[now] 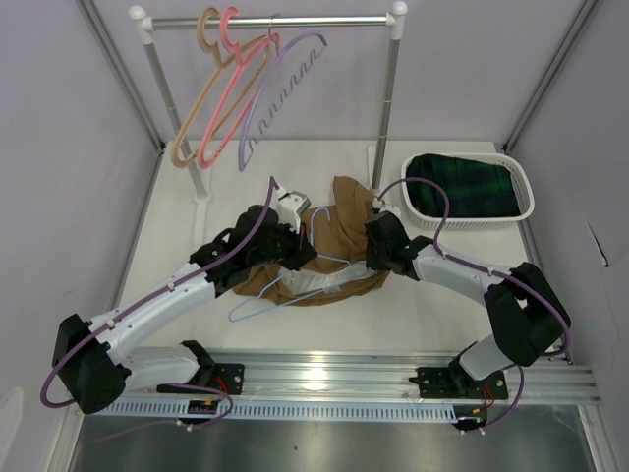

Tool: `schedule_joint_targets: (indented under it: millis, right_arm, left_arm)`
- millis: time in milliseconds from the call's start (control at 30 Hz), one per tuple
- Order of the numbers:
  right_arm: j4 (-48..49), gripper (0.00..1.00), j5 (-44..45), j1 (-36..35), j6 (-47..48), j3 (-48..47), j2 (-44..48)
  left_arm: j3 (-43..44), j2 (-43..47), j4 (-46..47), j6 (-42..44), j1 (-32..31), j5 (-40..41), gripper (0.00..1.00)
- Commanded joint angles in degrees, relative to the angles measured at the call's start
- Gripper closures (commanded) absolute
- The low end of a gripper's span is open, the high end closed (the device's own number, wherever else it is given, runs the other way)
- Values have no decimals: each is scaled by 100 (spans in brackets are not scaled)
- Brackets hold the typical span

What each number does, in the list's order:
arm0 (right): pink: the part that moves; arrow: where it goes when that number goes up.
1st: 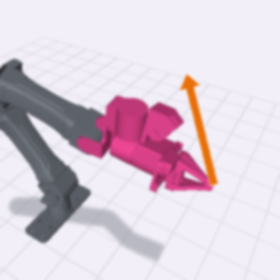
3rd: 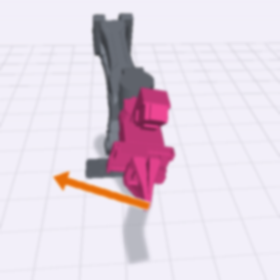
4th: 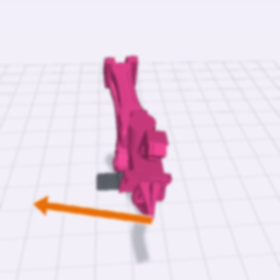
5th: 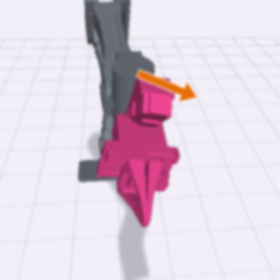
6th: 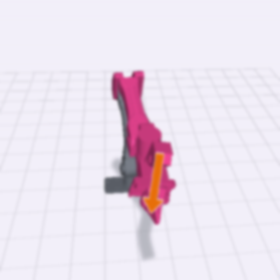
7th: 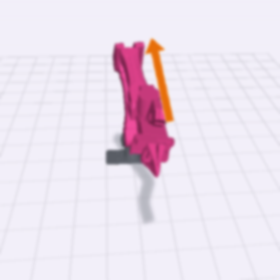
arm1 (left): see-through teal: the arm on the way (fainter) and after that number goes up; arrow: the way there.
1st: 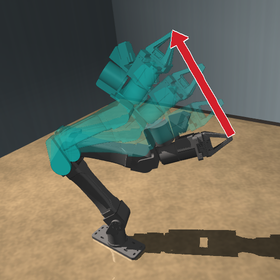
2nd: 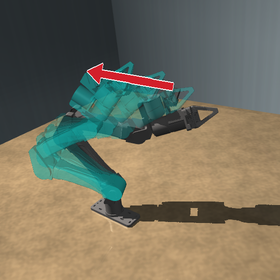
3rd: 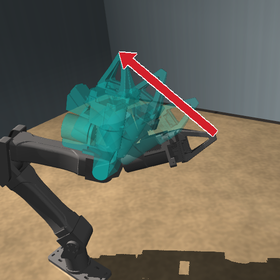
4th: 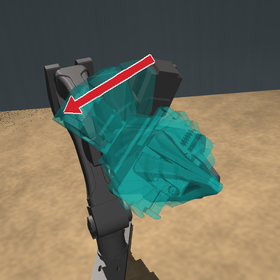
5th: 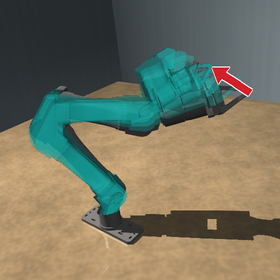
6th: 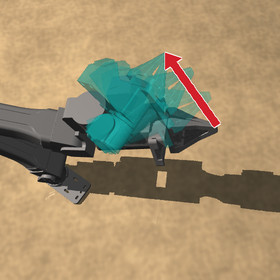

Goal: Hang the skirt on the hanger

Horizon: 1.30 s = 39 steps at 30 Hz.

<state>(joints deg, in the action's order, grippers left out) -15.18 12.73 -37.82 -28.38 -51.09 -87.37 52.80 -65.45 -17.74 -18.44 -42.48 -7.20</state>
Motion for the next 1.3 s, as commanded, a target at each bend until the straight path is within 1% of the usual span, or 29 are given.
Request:
schedule_joint_targets:
  millis: [0,233,367,700,800,1067,1267]
  right_arm:
    - [85,90,-236,134,-106,55,300]
    - [76,91,-315,214,-115,108,414]
    - [24,91,-359,232,-115,99,458]
    - [-117,91,-297,293,-71,143,634]
    - [-134,92,-289,319,-71,161,660]
    - [-90,92,-298,434,-18,161,581]
    - [-29,92,-315,486,-1,135,485]
  left_arm:
    - [-172,164,648,-37,-15,-413,100]
    - [-322,32,973,-221,3,-466,100]
    - [-349,-29,1219,-318,3,-326,100]
    - [-771,-161,1703,-687,3,-62,100]
    - [-859,-117,1739,-696,3,-62,100]
    - [-999,163,1607,-556,3,-378,100]
    - [-1052,357,1510,-459,-6,-352,100]
